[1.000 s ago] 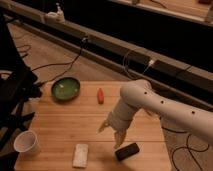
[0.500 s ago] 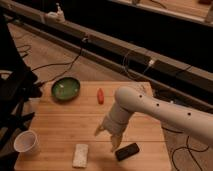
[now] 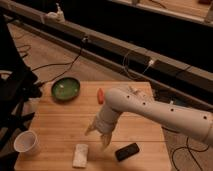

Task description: Wipe the white sponge on the table

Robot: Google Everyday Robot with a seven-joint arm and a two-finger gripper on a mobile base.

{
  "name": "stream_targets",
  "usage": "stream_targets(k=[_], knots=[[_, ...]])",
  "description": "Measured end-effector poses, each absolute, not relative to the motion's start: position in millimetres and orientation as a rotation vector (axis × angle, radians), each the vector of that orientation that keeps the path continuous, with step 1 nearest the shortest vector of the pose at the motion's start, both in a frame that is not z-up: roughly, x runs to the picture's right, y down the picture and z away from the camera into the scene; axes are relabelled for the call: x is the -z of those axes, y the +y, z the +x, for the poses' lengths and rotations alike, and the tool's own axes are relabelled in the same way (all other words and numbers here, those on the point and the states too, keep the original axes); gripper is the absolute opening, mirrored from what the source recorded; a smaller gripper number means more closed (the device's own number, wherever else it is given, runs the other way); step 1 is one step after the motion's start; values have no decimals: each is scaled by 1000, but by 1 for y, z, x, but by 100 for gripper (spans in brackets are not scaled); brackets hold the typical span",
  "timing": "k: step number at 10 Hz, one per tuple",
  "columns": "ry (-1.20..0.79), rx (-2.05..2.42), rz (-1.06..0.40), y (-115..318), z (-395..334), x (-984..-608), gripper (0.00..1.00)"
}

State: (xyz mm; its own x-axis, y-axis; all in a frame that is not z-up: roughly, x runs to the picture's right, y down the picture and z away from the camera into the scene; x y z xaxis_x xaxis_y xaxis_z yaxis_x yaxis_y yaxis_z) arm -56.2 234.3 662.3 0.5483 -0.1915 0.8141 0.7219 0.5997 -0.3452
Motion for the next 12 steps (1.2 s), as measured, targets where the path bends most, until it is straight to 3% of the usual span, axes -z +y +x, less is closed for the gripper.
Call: stream_targets(k=[7, 12], knots=[[-1021, 748, -826, 296, -135, -702, 65], [-1033, 773, -886, 310, -134, -731, 65]])
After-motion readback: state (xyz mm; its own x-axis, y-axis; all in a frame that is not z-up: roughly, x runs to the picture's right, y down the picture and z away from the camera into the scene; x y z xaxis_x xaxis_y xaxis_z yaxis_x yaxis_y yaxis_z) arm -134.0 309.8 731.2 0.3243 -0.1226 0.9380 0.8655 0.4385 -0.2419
